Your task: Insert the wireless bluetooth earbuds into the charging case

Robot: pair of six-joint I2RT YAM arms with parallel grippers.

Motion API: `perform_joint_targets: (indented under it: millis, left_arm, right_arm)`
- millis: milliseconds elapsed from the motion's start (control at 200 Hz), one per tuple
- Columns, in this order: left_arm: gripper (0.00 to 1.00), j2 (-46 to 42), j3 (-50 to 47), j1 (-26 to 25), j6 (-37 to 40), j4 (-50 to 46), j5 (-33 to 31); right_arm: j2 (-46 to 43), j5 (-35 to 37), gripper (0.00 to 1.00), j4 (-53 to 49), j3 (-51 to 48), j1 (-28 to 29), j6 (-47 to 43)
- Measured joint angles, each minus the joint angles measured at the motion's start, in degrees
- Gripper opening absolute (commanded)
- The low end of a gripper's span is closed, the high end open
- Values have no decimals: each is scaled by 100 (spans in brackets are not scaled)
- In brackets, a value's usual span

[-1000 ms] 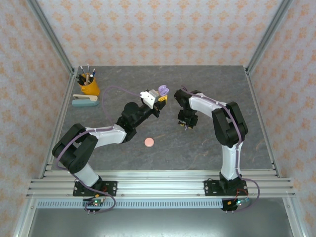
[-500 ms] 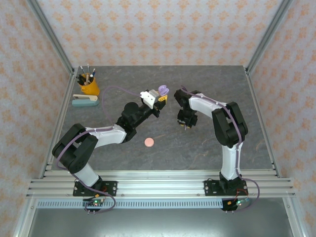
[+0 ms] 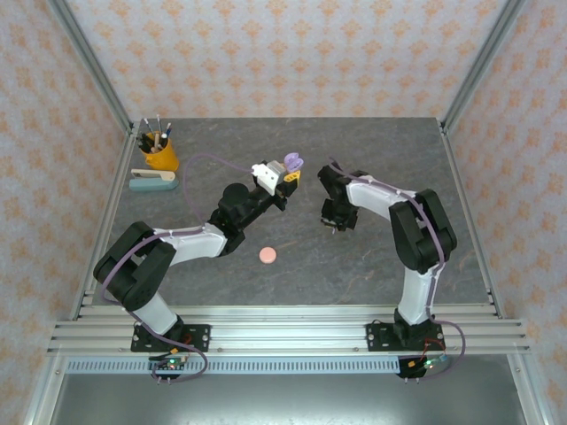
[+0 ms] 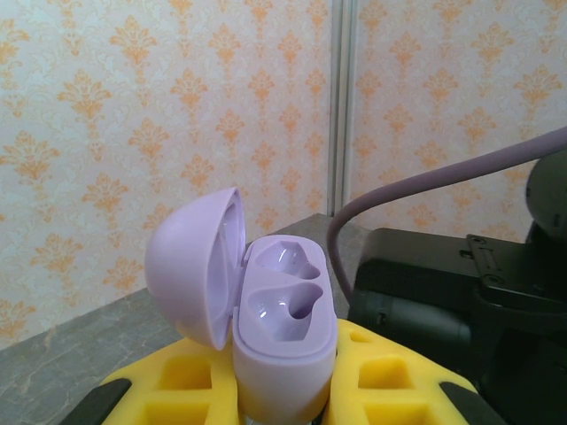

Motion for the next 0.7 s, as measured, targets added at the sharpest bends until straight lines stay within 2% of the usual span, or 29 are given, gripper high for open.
perform_joint_targets:
  millis: [310,701]
  left_arm:
    - [0,-2,103,0,0,-87,4]
    - [0,-7,396,0,4,-345,197]
  right_arm:
    - [-776,133,16,503,-654,2,-192]
    - [-2168,562,16,848,-870,0,-570]
